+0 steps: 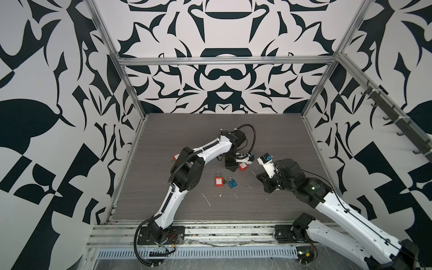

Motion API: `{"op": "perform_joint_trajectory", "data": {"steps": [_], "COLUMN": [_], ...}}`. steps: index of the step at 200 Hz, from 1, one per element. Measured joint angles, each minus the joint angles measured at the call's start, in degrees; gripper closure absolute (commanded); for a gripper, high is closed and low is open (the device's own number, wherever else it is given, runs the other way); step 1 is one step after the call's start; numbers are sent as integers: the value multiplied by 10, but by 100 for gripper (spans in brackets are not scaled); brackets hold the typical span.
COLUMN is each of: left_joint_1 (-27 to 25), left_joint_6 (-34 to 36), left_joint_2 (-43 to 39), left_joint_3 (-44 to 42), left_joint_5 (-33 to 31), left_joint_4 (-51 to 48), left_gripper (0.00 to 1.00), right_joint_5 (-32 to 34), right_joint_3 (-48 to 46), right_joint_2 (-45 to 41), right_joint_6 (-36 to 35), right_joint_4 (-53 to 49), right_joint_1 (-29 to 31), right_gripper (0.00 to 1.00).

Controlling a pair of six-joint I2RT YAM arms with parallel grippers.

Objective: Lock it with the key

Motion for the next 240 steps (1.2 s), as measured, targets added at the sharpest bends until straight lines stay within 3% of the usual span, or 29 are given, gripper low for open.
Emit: {"op": "perform_joint_trajectory", "data": {"steps": [41,77,116,139,174,203,240], "left_joint_1": [100,174,193,197,198,198,198], "left_joint_6": [-100,-206,-304,-353,-434,-484,-510], "left_joint_2": [-162,-334,-472,-538,-636,-671,-674], "left_joint_3": [-143,-326,-492,-558,-656,-705,-709], "left_joint_5": [60,86,79,58,37,26,25], "left_joint_4": [151,315,433,467,544,577,578], "left_gripper": [66,61,52,49,37,35,34], "right_joint_5": [24,50,49,43,23,10,-4], "right_joint_3": [28,44,50,63,99,110,115], "right_joint_2": [44,147,259,308,387,435,467], "right_joint_6": [59,112,144,147,147,147,147], "right_joint_4": [-14,3,59,79,103,113,109], "right_joint_1": [56,83,83,76,51,43,43], "right_gripper": [100,100,100,100,100,100,100]}}
